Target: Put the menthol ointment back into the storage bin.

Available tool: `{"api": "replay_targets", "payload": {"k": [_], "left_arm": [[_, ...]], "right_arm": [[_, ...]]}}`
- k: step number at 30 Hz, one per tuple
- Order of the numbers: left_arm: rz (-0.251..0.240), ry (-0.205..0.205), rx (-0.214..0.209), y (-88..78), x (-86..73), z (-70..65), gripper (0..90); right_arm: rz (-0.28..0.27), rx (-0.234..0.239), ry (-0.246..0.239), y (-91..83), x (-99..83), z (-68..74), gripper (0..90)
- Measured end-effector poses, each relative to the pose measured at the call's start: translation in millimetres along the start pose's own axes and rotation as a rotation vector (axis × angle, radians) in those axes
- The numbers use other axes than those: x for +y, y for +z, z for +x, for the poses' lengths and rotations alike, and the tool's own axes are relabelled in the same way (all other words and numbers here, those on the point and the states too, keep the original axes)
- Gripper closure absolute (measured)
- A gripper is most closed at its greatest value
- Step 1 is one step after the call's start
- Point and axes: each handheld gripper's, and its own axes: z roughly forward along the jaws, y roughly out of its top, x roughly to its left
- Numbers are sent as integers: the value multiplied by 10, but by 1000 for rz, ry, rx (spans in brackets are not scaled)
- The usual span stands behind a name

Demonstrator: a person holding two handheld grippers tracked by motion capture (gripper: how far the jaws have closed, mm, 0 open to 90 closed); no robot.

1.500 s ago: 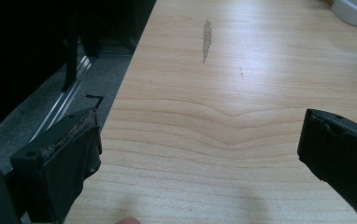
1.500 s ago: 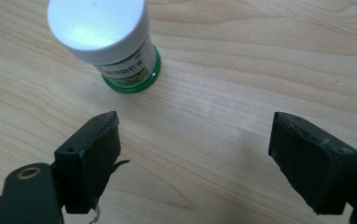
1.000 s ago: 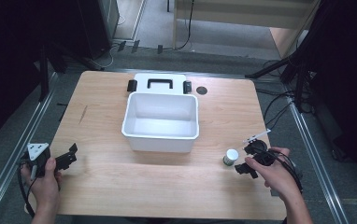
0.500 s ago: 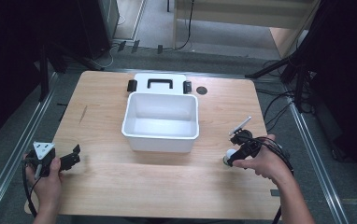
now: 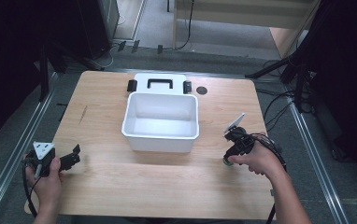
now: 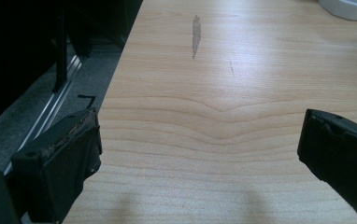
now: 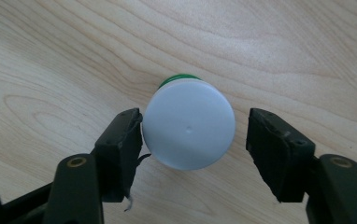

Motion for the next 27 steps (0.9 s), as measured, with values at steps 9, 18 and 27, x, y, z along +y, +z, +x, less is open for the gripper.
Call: {"api": "replay_targets", "payload": {"k": [9,18,27], "left_arm": [[2,1,1,0,1,0,5],[0,1,3,1,1,2,4],[1,1,1,1,1,6,4]], "right_arm": [[11,27,3,35,47,10,508],[1,44,-20,-50,99,-12,513],[-7,48,-99,-250,218,36,513]]}}
